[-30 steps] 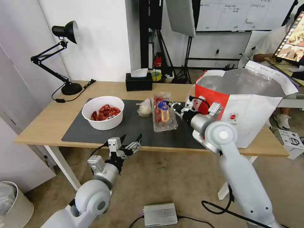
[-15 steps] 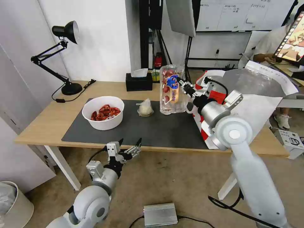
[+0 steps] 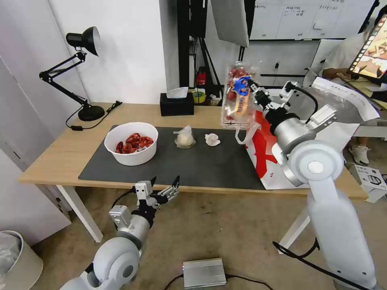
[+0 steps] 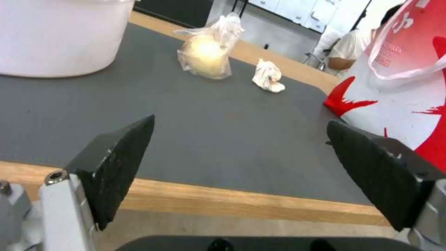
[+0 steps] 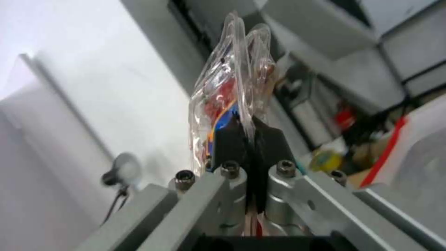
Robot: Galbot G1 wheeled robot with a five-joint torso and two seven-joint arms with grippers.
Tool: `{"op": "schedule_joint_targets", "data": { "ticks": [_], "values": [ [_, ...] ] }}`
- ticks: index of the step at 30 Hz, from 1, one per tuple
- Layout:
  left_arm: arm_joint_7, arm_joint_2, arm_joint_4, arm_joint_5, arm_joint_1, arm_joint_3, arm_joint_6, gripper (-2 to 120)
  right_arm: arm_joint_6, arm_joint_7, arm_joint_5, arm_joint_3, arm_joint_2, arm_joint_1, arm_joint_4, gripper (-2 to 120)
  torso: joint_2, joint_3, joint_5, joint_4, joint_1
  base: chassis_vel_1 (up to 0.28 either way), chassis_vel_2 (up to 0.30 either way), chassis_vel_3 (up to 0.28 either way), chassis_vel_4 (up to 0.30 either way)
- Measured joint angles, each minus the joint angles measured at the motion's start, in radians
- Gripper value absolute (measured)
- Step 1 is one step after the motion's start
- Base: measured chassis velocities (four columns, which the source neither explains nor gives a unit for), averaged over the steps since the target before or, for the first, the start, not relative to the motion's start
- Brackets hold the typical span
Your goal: Pick up the trash from the table and place it into the takeout bag.
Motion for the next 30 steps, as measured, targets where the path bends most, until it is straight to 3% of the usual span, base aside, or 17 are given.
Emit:
{"op": "schedule_joint_targets", "data": {
  "ticks": [18,30],
  "values": [
    [-0.001,-0.015,0.004,-0.001,0.001,0.005,-0.001,100,0.121,0.005,-0.342,0.031,0.000,0.004,-0.053,0,0.000,0.000,-0.0001,0.0000,0.000,0.000,0.000,0.000,0.000],
    [-0.002,-0.022,0.004,-0.001,0.003,0.008,0.000,100,0.155,0.018,-0.406,0.061,-0.006,0.004,-0.117,0,0.000,0.000,0.0000,0.0000,0.000,0.000,0.000,0.000,0.000]
  ]
}}
